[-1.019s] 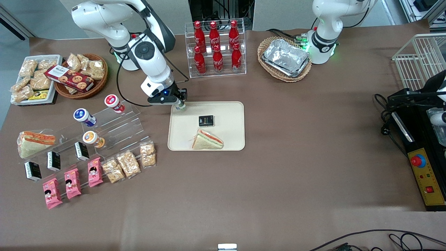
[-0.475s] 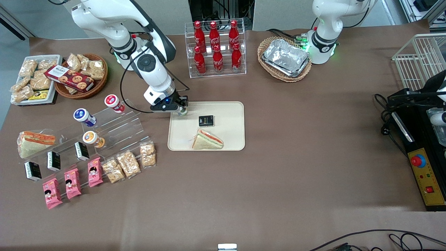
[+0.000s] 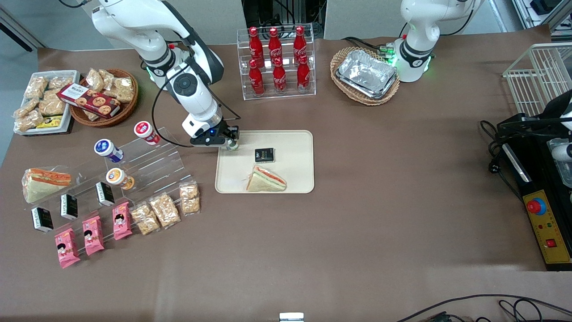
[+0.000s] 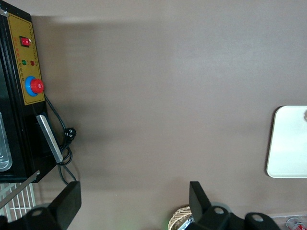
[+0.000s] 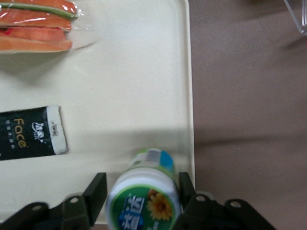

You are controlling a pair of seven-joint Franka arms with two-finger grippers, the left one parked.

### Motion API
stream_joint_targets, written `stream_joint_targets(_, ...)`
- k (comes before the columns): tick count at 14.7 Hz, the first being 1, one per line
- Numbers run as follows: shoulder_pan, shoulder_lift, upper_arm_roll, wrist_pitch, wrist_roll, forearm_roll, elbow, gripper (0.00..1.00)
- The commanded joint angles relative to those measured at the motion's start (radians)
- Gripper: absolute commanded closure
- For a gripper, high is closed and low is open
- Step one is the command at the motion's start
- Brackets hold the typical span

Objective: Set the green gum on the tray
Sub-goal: 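Lower the gum bottle onto the tray corner beside the black packet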

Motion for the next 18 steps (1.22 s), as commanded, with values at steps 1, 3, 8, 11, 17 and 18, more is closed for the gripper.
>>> stream_joint_targets(1, -0.012, 0.023, -0.003, 0.022, 0.014, -0.025, 0.011, 0.02)
stream_joint_targets(3, -0.022, 0.024, -0.003, 0.022, 0.014, -0.025, 0.011, 0.01)
stream_joint_targets(8, -0.027, 0.016, -0.003, 0.021, 0.011, -0.027, 0.014, 0.01)
stream_joint_targets(11, -0.038, -0.042, -0.003, -0.016, 0.005, -0.028, 0.025, 0.01)
stream_joint_targets(17, -0.038, -0.162, -0.002, -0.308, -0.001, -0.027, 0.169, 0.01)
stream_joint_targets(18, -0.038, -0.174, 0.000, -0.383, 0.001, -0.027, 0.218, 0.01)
